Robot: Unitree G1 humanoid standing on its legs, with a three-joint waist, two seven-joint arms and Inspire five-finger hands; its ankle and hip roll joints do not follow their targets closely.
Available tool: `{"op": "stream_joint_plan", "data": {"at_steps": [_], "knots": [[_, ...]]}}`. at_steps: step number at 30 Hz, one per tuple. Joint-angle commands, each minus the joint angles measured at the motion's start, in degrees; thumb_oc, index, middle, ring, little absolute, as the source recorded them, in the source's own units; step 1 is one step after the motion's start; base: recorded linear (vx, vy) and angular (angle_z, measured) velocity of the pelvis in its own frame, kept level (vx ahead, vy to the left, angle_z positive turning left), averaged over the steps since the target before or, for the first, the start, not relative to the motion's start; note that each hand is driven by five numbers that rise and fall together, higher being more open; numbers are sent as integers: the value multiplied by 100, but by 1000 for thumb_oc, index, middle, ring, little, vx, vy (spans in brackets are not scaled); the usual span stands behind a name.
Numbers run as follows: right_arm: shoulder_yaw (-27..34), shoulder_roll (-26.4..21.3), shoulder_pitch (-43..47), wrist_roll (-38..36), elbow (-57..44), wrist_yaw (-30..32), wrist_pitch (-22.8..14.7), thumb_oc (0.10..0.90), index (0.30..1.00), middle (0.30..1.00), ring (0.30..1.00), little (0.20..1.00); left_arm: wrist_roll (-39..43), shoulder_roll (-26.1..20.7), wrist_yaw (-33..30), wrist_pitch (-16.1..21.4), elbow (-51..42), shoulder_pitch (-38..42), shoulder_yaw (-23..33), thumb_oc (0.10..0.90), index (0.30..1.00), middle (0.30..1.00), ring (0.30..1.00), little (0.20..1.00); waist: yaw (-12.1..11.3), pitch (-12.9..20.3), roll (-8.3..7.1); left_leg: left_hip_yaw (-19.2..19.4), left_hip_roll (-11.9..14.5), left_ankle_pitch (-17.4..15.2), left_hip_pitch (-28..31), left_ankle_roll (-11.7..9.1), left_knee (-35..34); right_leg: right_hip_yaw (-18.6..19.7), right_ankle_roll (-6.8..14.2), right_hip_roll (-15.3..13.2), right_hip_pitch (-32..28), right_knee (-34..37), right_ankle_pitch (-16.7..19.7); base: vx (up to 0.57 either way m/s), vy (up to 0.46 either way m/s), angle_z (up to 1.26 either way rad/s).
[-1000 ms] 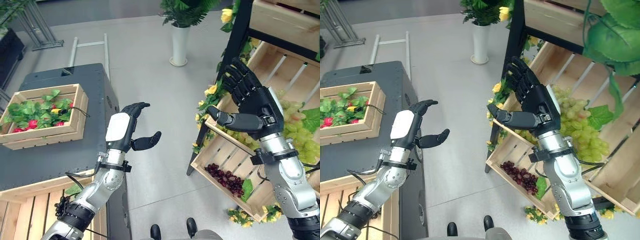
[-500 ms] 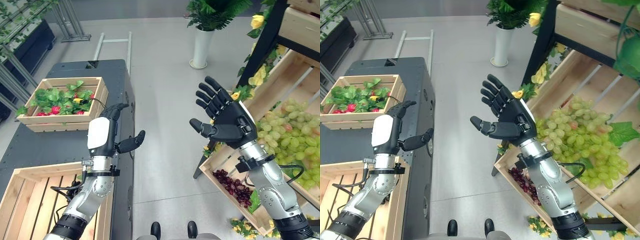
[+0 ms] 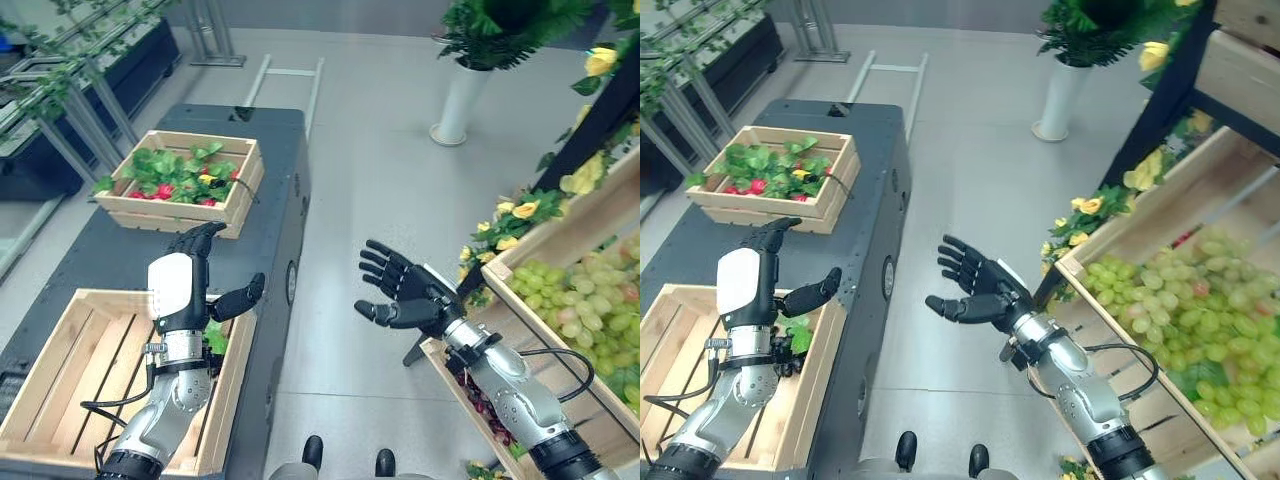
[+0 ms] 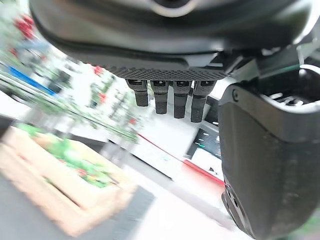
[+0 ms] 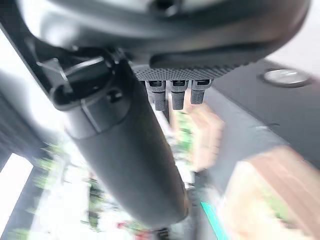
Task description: Pick up the fruits from the basket on one side to the basket on the other side
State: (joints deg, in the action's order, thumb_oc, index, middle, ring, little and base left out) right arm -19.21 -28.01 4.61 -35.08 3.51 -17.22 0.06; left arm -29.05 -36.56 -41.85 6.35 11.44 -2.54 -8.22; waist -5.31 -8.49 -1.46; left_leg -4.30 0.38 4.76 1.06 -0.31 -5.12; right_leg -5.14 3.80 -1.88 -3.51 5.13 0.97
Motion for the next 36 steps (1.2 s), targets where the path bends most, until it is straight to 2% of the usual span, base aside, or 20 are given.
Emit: {"op": "stream_joint_plan", "data": {"at_steps": [1,3,6,11,15,17,19,23,26,29,32,34,36], "knots": [[-159,-72,147,384,-126,-292,-294,800,900,900,900,900,-130,-615,-551,-124,59,276,532,800,900,900,900,900,-119,331,-157,-145,-339,-201,-275,95,54,-264,-50,42,265,-167,14,-10,29,30],[-293,-121,67,445,56,-298,-277,800,900,900,900,900,-91,-730,-592,-133,115,185,626,800,900,900,900,900,-179,226,-168,-195,-365,-198,-377,92,165,-351,-66,32,342,-284,-33,-32,25,19],[-626,-138,0,574,413,-82,-287,800,900,900,900,900,5,-978,-744,-280,288,142,777,800,900,900,900,900,-326,-190,-226,-365,-458,-211,-685,112,453,-528,-128,32,617,-637,-157,-116,19,34],[-1080,-51,20,760,839,233,-589,800,900,900,900,900,237,-1403,-1005,-433,852,179,901,800,900,900,900,900,-475,-850,-361,-540,-534,-188,-1041,122,718,-748,-187,68,990,-1065,-279,-100,-23,20],[-1210,-25,-6,712,964,253,-602,800,900,900,900,900,436,-1541,-1151,-411,1275,259,905,800,900,900,900,900,-501,-1067,-434,-576,-556,-184,-1129,131,730,-815,-202,98,1075,-1156,-345,-21,0,9],[-1307,-32,-9,936,1078,351,-634,800,900,900,900,900,475,-1609,-1161,-373,1655,421,824,800,900,900,900,900,-513,-1241,-495,-623,-573,-192,-1247,128,794,-847,-210,119,1179,-1268,-388,-9,11,11],[-1361,-54,-21,1004,1129,379,-641,800,900,900,900,900,432,-1655,-1097,-505,1738,500,756,800,900,900,900,900,-519,-1345,-527,-636,-576,-194,-1313,130,836,-869,-207,121,1233,-1335,-404,5,17,12],[-1440,-26,1,862,1328,495,-703,800,900,900,900,900,252,-1841,-1021,-780,1910,785,480,800,900,900,900,900,-500,-1678,-629,-589,-560,-208,-1533,175,961,-854,-218,159,1470,-1544,-414,8,35,4],[-1436,3,6,818,1421,514,-816,800,900,900,900,900,202,-1944,-1050,-830,2205,1103,294,800,900,900,900,900,-442,-1847,-647,-566,-552,-229,-1689,198,1060,-811,-210,173,1667,-1728,-438,-7,24,2],[-1389,86,-41,748,1478,443,-943,800,900,900,900,900,153,-1985,-1336,-1017,2418,1426,162,800,900,900,900,900,-326,-2063,-637,-464,-549,-232,-1884,234,1194,-726,-206,190,1906,-1918,-443,-9,11,0],[-1360,145,-35,427,1583,389,-905,800,900,900,900,900,71,-1976,-1611,-1046,2692,1742,50,800,900,900,900,900,-255,-2130,-602,-400,-551,-252,-2121,236,1378,-703,-234,197,2180,-2180,-509,-28,50,-3],[-1244,222,-37,207,1813,225,-944,800,900,900,900,900,-27,-1977,-1833,-1224,2719,1943,-82,800,900,900,900,900,-165,-2130,-552,-330,-561,-297,-2515,209,1716,-624,-260,208,2535,-2453,-570,-14,35,1],[-1229,237,-36,203,1858,210,-929,800,900,900,900,900,-5,-1976,-1935,-1223,2818,2027,-82,800,900,900,900,900,-132,-2130,-534,-277,-560,-322,-2644,213,1820,-591,-274,214,2677,-2587,-613,-8,42,-2]]}}
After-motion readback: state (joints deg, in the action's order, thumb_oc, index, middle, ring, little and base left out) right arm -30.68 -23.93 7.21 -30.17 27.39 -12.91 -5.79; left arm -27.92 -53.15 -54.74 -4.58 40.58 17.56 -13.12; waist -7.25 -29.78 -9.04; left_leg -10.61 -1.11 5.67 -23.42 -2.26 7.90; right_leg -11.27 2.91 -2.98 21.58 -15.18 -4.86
